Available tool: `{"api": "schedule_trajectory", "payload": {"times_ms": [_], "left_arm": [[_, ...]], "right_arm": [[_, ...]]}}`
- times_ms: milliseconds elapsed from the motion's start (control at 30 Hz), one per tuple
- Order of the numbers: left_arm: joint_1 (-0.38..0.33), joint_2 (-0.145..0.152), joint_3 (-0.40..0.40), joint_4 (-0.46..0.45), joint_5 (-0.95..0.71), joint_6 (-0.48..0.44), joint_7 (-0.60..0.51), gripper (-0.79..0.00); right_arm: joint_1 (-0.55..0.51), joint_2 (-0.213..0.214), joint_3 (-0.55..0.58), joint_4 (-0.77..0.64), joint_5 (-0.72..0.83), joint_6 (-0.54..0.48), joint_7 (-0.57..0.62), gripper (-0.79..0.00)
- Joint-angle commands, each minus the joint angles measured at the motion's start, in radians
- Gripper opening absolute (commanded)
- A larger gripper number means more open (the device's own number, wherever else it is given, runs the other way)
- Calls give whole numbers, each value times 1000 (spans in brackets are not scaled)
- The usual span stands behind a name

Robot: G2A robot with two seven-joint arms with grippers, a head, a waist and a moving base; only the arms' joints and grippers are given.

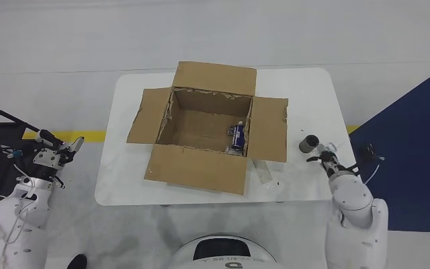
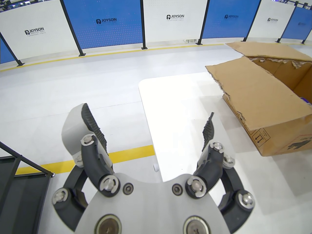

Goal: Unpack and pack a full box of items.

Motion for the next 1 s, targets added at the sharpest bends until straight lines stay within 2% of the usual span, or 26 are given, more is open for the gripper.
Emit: {"api": "schedule_trajectory", "payload": {"times_ms": [0,167,267,600,767,967], "left_arm": [[0,0,0,0,0,0,0,0],[0,0,0,0,0,0,0,0],[0,0,0,0,0,0,0,0],[0,0,0,0,0,0,0,0],[0,0,0,0,0,0,0,0],[0,0,0,0,0,0,0,0]], "right_arm": [[11,3,5,16,6,23,23,-785],[70,16,5,74,-29,80,100,-779],[93,23,1,89,-57,115,136,-671],[120,41,-6,114,-99,154,217,-471],[122,47,-14,113,-104,162,226,-443],[116,53,-22,107,-105,170,228,-449]]}}
